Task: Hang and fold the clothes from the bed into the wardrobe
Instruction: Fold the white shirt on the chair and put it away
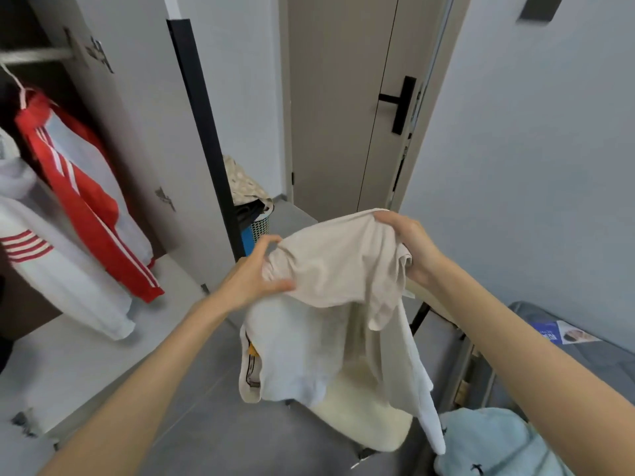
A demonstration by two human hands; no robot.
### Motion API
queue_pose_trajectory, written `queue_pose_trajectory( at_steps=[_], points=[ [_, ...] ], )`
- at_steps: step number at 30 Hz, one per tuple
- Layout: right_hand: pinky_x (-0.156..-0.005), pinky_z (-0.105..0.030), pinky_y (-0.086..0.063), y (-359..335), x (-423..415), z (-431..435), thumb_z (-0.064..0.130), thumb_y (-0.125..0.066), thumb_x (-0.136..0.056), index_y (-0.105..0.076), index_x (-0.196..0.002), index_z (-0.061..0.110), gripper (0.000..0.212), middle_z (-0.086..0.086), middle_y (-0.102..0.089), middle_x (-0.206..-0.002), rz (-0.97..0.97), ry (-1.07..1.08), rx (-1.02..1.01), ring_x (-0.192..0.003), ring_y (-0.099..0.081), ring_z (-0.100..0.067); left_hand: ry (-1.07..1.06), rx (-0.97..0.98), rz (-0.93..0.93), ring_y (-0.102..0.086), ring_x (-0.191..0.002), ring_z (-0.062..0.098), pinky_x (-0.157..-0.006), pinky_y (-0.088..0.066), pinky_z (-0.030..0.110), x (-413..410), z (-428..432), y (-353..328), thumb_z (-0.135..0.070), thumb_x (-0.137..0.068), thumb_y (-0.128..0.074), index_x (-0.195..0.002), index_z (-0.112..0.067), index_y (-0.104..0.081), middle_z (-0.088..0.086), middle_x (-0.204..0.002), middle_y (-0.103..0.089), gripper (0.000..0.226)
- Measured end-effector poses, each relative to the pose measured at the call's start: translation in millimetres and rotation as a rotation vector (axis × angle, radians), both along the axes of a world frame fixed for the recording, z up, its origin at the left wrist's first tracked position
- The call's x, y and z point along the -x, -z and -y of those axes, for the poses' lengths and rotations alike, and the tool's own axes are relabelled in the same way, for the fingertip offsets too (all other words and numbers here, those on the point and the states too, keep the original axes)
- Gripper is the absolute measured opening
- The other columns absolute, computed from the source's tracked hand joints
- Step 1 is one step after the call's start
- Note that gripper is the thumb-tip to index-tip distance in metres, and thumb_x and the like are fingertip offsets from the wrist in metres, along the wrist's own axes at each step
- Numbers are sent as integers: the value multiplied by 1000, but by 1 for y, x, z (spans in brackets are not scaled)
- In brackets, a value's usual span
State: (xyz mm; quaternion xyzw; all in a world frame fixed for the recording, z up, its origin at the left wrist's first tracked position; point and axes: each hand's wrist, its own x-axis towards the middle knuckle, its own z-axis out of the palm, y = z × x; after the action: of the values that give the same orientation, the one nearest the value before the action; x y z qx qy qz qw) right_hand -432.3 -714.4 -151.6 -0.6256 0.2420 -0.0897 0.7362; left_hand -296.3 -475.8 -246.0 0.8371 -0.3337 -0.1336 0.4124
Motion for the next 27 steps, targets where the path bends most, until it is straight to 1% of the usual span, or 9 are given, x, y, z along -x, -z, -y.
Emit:
queue_pose_trajectory(
  at_steps=[2,4,7,9,11,13,18,23,27],
  points=[
    [-68,-30,-54,5,4,2,27,-57,-91,-65,-91,11,18,-7,-68,-81,-6,-48,-184,-75,-66,-22,22,-258,89,-58,-95,15,-83,-50,36,1,-4,8,-56,-70,-73,-118,-48,-40,-9,-109,-60,59],
    [-56,-26,-54,12,7,4,28,-57,-89,-62,-86,12,17,-5,-65,-72,-44,-80,-259,-63,-65,-18,16,-494,209,-59,-97,22,-81,-49,36,0,-7,17,-47,-85,-62,-106,-22,-61,-2,-100,-63,32],
    [-50,-24,-50,29,5,17,23,-55,-89,-54,-74,10,20,-3,-59,-61,-126,-30,-348,-54,-60,-17,-13,-440,17,-60,-96,24,-82,-45,37,0,-16,25,-35,-92,-60,-94,-9,-70,4,-95,-64,28],
    [-51,-25,-44,46,2,27,21,-56,-90,-55,-80,8,17,-4,-58,-65,-246,76,-132,-56,-56,-18,-54,-301,-120,-62,-90,21,-79,-46,32,3,-19,24,-32,-90,-64,-96,-8,-70,4,-94,-68,25],
    [-50,-26,-31,66,2,35,21,-61,-88,-50,-82,9,17,-3,-44,-65,-362,113,341,-56,-42,-17,-56,-203,-75,-60,-80,22,-66,-41,28,4,-12,18,-31,-88,-64,-87,-5,-65,8,-84,-67,26],
    [-56,-28,-32,78,2,33,16,-64,-86,-46,-89,11,20,-1,-43,-75,-373,-7,597,-68,-43,-17,-45,-130,-36,-52,-68,14,-61,-35,29,9,3,10,-32,-86,-64,-76,-6,-59,7,-73,-61,28],
    [-91,-22,-42,79,3,-9,26,-82,-75,-50,-110,28,48,9,-54,-115,-46,-463,681,-106,-49,-9,-9,-77,1,-39,-57,5,-55,-29,29,24,44,-10,-41,-76,-62,-61,-14,-52,-6,-58,-48,33],
    [-64,-17,-36,84,-2,-38,21,-61,-94,-56,-95,16,7,9,-59,-82,136,-326,846,-74,-51,-3,-26,-95,126,-54,-61,8,-56,-40,35,26,52,-32,-35,-78,-70,-63,-21,-65,-9,-59,-59,22],
    [-56,-15,-33,69,-9,-38,19,-46,-101,-53,-77,30,28,17,-52,-59,178,-219,792,-58,-46,1,-100,-112,245,-60,-73,3,-63,-44,25,13,33,-43,-54,-68,-78,-78,-32,-72,-18,-71,-66,26]
  ],
)
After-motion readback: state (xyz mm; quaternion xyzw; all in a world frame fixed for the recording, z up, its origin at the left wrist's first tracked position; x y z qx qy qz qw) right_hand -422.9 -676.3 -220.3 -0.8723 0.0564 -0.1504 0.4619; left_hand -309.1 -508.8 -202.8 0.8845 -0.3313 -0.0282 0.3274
